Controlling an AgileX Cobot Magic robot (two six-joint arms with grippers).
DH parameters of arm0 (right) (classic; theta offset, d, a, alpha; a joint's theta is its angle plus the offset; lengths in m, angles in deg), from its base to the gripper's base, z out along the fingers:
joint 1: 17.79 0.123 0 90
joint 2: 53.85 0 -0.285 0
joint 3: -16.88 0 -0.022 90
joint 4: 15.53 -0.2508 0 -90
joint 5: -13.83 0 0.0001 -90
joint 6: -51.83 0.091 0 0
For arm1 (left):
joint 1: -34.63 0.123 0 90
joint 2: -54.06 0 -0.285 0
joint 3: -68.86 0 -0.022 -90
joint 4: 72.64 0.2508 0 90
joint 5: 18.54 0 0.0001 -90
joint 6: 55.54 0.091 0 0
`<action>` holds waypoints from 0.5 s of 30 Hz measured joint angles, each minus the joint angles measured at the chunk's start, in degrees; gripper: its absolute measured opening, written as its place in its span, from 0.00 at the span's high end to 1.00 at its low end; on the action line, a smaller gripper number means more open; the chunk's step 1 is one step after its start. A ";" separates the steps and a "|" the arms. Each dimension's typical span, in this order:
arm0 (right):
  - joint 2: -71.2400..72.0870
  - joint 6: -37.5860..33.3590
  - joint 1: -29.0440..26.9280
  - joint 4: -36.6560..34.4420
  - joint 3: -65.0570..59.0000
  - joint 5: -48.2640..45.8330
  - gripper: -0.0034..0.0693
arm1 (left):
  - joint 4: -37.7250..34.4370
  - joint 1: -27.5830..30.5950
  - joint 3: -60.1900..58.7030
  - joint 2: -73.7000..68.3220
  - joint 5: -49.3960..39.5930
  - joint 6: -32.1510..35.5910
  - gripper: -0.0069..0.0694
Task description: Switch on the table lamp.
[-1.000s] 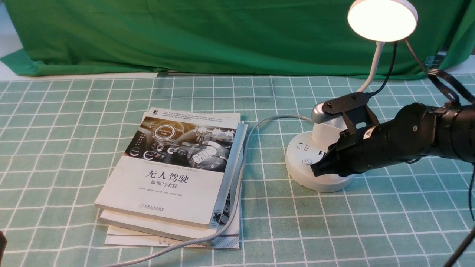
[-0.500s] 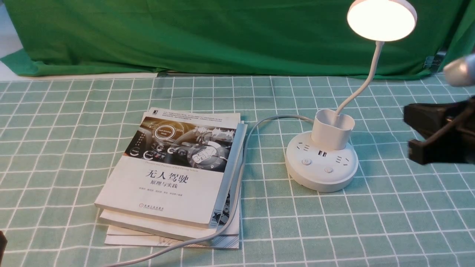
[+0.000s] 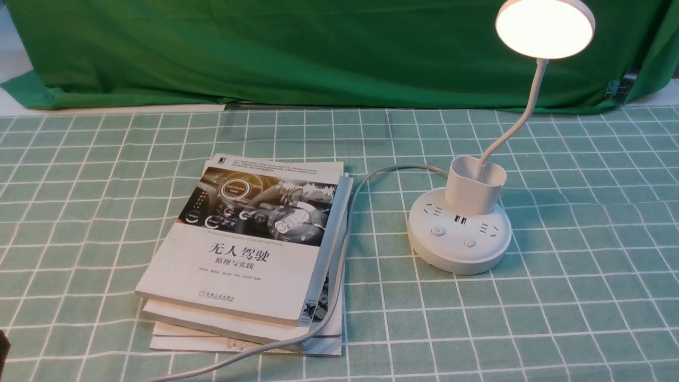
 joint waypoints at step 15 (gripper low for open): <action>17.44 20.63 -11.42 12.83 -15.48 -1.63 0.79 | 0.04 0.00 0.00 0.00 0.00 0.00 0.88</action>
